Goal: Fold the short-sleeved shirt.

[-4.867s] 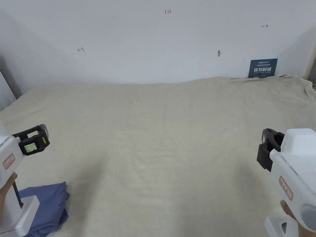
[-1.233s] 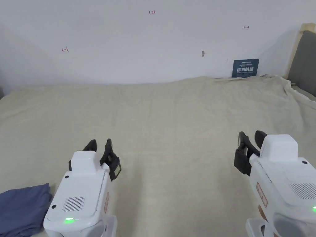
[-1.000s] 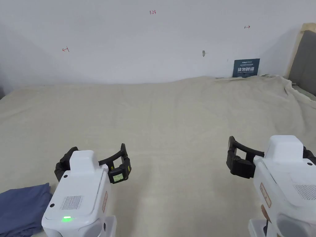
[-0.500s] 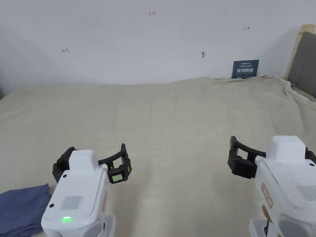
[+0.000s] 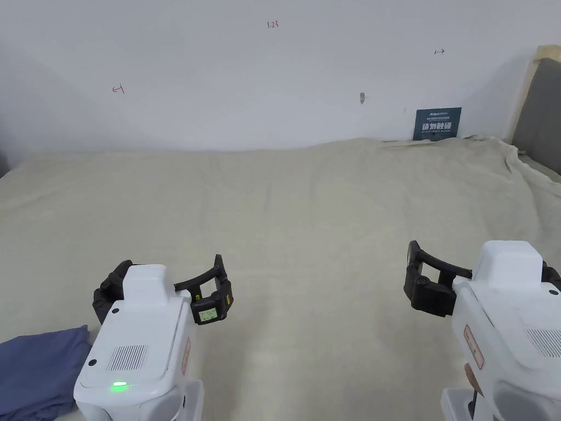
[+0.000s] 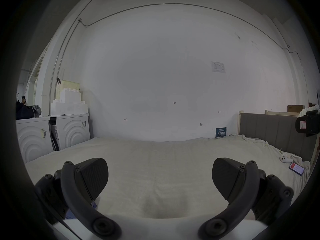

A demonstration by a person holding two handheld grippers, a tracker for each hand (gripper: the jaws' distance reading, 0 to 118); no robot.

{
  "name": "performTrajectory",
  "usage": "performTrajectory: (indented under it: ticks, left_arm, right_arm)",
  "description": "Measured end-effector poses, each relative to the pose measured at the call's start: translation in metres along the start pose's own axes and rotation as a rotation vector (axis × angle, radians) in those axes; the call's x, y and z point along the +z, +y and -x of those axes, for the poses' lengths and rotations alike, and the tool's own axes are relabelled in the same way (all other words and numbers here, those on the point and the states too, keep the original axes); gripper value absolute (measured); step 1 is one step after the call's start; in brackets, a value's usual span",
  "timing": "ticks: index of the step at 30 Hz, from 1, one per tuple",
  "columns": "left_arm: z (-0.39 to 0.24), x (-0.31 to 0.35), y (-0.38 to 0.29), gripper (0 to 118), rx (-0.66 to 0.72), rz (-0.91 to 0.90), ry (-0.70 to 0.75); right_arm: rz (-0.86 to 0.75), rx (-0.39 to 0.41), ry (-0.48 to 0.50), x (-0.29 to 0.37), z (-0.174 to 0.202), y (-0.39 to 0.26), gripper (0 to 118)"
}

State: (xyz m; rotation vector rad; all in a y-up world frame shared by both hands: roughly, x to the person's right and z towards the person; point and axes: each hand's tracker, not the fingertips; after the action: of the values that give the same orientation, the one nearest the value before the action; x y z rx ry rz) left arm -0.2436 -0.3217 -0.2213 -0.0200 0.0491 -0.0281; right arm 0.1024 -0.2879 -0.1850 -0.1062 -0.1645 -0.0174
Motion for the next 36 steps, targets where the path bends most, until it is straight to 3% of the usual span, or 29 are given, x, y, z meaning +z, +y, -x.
performTrajectory:
  ticks: [36]
  left_arm:
    - [-0.0005,-0.0022,-0.0016,118,-0.006,-0.008,0.005]
  right_arm:
    - [-0.007,0.002,-0.002,-0.0020,0.0015,0.0007,104]
